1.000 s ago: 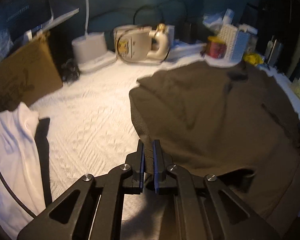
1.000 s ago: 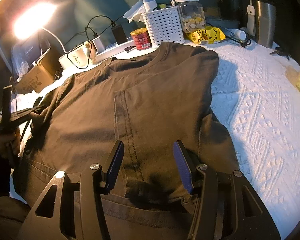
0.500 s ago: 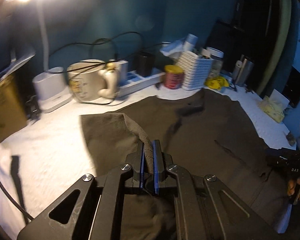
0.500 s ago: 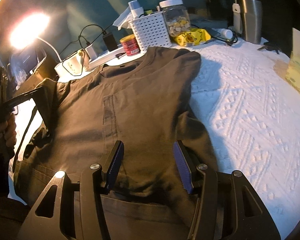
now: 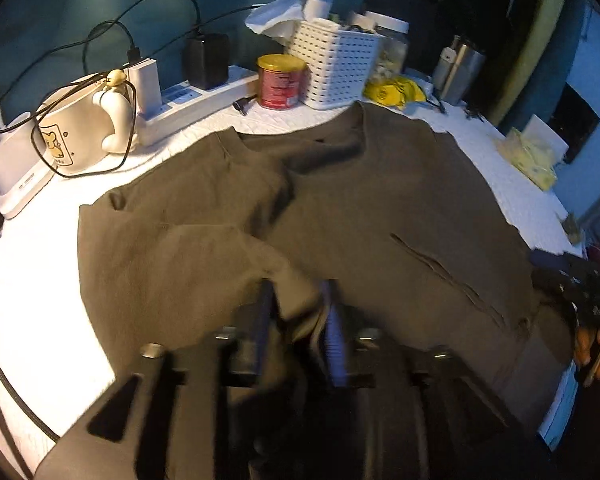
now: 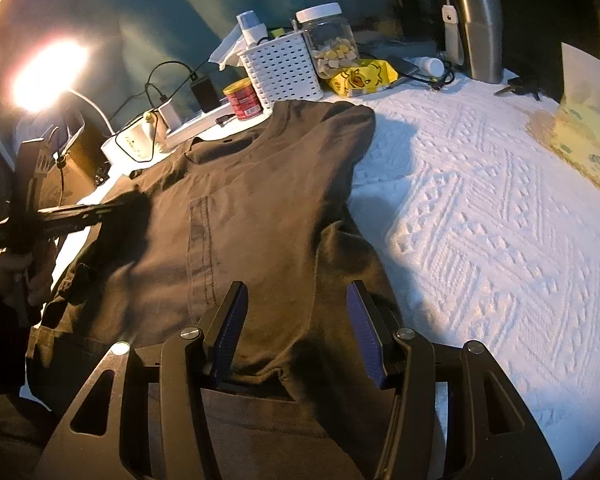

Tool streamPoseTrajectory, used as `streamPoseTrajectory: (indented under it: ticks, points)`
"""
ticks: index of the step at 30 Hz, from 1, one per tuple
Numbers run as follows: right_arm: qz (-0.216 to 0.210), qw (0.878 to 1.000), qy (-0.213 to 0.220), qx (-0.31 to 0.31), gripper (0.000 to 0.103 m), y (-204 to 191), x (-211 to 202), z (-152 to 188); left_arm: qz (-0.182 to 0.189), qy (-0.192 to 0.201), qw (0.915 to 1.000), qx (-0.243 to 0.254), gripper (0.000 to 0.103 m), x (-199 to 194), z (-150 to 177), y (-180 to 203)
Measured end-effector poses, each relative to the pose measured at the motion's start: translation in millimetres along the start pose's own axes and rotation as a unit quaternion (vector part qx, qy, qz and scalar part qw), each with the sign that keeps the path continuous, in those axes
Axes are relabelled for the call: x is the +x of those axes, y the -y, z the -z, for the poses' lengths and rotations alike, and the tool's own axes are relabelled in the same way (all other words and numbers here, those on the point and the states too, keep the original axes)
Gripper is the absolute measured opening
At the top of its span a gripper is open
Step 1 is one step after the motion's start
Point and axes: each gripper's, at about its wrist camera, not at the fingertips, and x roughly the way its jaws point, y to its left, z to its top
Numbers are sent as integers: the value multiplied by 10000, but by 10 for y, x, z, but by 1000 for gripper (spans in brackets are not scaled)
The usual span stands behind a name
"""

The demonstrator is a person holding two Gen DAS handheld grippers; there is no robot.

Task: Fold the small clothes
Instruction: 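Lift and fold that side over toward the center, open left tool, then move both tools over the folded shirt toward its hem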

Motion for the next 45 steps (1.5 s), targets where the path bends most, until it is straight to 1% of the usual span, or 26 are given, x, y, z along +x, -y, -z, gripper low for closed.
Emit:
streamPoseTrajectory:
  ticks: [2,5,7,10,14,16,18,19,20,21,22,24,26,29,30,32,34,36,37,38,40,43,45]
  points:
    - [-40,10000,-6,-49,55,-34,16,2,66,-22,10000,-49,36,-89,81,1]
    - [-120,9998,16,-125,55,-112,31,-6,-70,-87,9999,-45,36,-221,233,13]
    - [-178,9997,2,-183,55,-161,29,-14,-74,-106,9999,-84,36,-320,363,15]
    - [-354,9990,-27,-280,55,-249,29,-5,-34,-188,9998,-55,36,-355,516,28]
    - [-423,9983,-119,-391,55,-357,67,40,-117,-346,9993,-80,36,-287,686,42]
    - [-459,9979,-225,-402,55,-409,108,72,-157,-211,9996,-45,36,-310,741,72]
    - [-503,9975,-279,-403,55,-443,135,98,-106,-120,9997,182,36,-330,802,146]
    - [-545,9973,-318,-377,55,-453,153,110,-111,-97,9996,258,31,-330,830,176]
    - [-581,9969,-386,-352,55,-461,175,122,-102,-112,9995,286,16,-322,844,182]
    - [-588,9967,-437,-350,55,-470,190,131,-43,-174,9994,310,10,-313,866,201]
    - [-581,9965,-480,-362,55,-484,200,144,25,-205,9992,344,8,-318,888,227]
    - [-654,9957,-540,-385,55,-507,202,160,139,-214,9986,458,8,-327,920,297]
    - [-697,9951,-590,-388,55,-525,193,171,255,-327,9972,617,8,-323,978,393]
    - [-700,9951,-588,-372,55,-535,146,174,228,-370,9968,671,8,-364,982,440]
    - [-649,9957,-530,-389,55,-540,110,171,206,-319,9973,631,8,-418,964,434]
    - [-535,9969,-339,-469,55,-564,12,153,167,-60,9984,529,9,-568,910,406]
    - [-462,9973,-162,-540,55,-579,-74,114,-29,236,9985,489,9,-686,875,373]
    - [-437,9975,-78,-546,55,-563,-86,84,-324,625,9965,459,20,-751,845,318]
    - [-437,9976,-95,-525,55,-555,-63,80,-408,649,9961,432,39,-729,831,282]
    - [-421,9977,-129,-505,55,-553,-25,80,-508,628,9960,381,47,-688,819,244]
    - [-444,9976,-238,-472,55,-554,75,104,-497,614,9963,339,47,-601,785,201]
    - [-515,9965,-487,-450,55,-581,242,163,-517,596,9957,485,47,-444,693,235]
    - [-502,9963,-441,-535,55,-622,248,184,-458,552,9959,550,47,-347,634,258]
